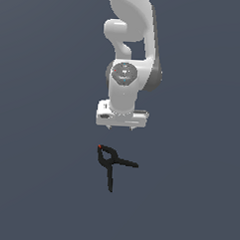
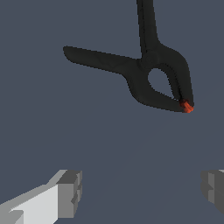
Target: Pick up the object and move it to a goal position.
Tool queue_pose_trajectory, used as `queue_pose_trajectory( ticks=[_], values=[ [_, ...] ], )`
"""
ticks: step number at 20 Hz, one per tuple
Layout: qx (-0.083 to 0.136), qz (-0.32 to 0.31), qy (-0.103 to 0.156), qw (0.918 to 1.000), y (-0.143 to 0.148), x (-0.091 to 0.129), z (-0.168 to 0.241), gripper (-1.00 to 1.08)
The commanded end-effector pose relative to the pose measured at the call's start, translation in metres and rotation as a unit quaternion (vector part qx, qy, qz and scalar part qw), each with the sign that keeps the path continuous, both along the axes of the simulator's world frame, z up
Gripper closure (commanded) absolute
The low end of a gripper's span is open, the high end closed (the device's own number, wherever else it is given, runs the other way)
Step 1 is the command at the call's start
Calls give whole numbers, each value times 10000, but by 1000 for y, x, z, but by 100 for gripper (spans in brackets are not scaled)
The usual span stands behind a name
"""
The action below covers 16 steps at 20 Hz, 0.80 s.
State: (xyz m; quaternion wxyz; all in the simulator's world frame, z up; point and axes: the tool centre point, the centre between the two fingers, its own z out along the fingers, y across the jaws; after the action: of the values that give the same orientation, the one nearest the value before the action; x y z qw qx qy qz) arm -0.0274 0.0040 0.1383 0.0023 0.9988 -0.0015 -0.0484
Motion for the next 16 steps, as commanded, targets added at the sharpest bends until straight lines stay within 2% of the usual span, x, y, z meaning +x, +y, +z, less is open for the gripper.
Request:
queue_pose_trajectory(
  ticks=[1, 11, 16],
  values=[
    [0, 0, 0, 10000, 0, 0, 0, -20],
    [-44, 42, -43, 10000, 0, 4, 6, -20],
    [-34, 85, -130, 9999, -1, 16, 2, -20]
  ],
)
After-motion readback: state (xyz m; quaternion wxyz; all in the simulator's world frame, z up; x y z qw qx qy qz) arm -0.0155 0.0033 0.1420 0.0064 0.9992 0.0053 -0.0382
